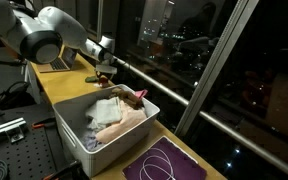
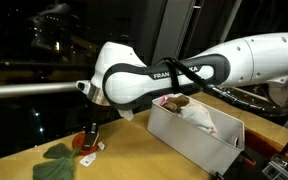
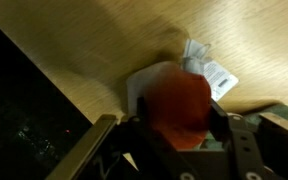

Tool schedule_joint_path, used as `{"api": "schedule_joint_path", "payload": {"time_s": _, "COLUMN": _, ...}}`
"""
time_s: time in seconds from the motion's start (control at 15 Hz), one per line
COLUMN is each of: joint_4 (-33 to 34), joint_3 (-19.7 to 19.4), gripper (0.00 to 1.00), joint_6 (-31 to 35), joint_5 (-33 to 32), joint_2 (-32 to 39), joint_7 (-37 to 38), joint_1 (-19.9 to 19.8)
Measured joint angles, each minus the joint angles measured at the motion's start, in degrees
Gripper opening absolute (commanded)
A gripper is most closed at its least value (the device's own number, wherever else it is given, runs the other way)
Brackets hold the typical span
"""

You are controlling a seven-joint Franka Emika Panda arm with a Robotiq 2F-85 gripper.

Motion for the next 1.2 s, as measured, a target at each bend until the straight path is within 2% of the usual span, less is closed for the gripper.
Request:
{"api": "schedule_joint_path", "payload": {"time_s": 0.27, "joint_4": 0.0, "joint_3": 0.0, "gripper": 0.0, "joint_6": 0.0, "joint_5": -0.1, "joint_2": -0.3, "joint_7": 0.3, "joint_1": 0.0}}
{"api": "schedule_joint_path", "payload": {"time_s": 0.47, "joint_4": -0.9, "joint_3": -0.4, "gripper": 0.03, "joint_6": 0.0, "joint_5": -0.7, "joint_2": -1.9, "joint_7": 1.5, "joint_1": 0.1}}
{"api": "schedule_joint_path", "payload": {"time_s": 0.67, "joint_4": -5.0, "joint_3": -1.9, "gripper": 0.03, "joint_6": 0.2, "joint_5": -2.0, "joint_2": -6.8, "joint_7": 4.0, "joint_1": -0.1}}
{"api": "schedule_joint_path", "payload": {"time_s": 1.2, "joint_4": -25.3, "joint_3": -8.2, "gripper": 0.03, "joint_6": 0.3, "joint_5": -8.1, "joint_2": -25.7, "joint_7": 15.2, "joint_1": -0.9}}
